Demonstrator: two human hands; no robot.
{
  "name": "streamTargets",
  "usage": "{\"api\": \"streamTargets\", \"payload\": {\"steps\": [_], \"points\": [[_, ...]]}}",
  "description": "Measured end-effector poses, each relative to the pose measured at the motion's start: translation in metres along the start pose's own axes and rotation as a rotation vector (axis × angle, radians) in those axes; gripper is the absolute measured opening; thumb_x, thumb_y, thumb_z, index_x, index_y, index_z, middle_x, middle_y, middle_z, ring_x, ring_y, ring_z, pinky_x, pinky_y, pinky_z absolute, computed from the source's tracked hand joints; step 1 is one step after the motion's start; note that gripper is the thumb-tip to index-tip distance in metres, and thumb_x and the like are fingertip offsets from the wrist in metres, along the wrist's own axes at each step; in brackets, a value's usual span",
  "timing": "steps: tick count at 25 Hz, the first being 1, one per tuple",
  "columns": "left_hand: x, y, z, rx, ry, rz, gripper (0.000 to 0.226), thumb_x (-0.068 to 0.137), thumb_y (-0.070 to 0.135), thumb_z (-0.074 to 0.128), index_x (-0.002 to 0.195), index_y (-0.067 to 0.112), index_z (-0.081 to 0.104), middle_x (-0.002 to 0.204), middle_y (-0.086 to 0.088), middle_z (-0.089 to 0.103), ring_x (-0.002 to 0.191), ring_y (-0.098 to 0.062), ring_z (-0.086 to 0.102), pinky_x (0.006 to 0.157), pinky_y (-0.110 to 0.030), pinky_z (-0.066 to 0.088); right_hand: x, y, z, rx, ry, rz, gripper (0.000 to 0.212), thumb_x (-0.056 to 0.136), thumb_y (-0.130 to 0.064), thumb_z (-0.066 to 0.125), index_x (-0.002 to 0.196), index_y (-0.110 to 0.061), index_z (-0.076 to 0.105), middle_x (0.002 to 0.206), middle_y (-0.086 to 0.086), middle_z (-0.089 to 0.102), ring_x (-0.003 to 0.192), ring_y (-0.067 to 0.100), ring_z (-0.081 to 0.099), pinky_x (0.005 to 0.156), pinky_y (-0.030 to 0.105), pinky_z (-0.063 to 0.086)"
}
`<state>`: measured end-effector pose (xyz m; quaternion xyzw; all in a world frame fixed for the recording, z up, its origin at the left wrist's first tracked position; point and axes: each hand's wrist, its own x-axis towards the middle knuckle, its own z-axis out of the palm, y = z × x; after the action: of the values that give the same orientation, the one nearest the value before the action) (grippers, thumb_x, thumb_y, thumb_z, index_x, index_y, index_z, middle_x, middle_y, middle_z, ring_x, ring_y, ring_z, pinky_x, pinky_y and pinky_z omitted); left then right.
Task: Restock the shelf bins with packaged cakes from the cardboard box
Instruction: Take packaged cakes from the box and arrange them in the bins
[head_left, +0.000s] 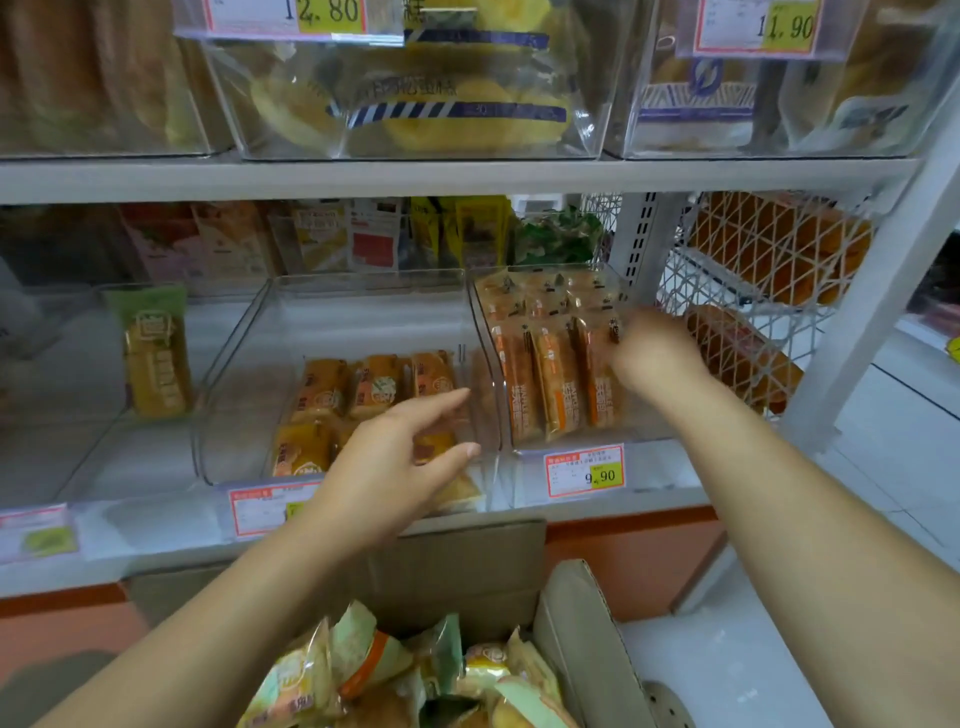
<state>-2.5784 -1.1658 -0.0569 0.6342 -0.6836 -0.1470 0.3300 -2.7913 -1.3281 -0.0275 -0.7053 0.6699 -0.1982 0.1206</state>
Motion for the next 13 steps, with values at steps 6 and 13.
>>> {"api": "streamTargets", "payload": {"steps": [6, 13], "points": [[-0.091, -0.043, -0.016, 0.144, -0.075, 0.096, 0.042, 0.092, 0.032, 0.063, 0.133, 0.038, 0.055, 0.124, 0.024, 0.057, 0.113, 0.007, 0.053, 0.096, -0.012, 0.043, -0.09, -0.039, -0.029, 0.363, -0.082, -0.296, 0.021, 0.09, -0.034, 0.064, 0.108, -0.022, 0.063, 0.089, 0.0, 0.069, 0.074, 0.016, 0.069, 0.068, 0.034, 0.058], [-0.175, -0.117, 0.019, 0.394, -0.609, -0.051, 0.06, 0.093, 0.042, 0.06, 0.147, 0.031, 0.038, 0.153, 0.008, 0.034, 0.14, -0.011, 0.032, 0.113, -0.021, 0.026, -0.195, -0.018, 0.07, -0.389, -1.021, -0.348, 0.062, 0.088, -0.048, 0.063, 0.14, -0.021, 0.042, 0.132, 0.004, 0.057, 0.112, 0.022, 0.061, 0.094, 0.032, 0.049]]}}
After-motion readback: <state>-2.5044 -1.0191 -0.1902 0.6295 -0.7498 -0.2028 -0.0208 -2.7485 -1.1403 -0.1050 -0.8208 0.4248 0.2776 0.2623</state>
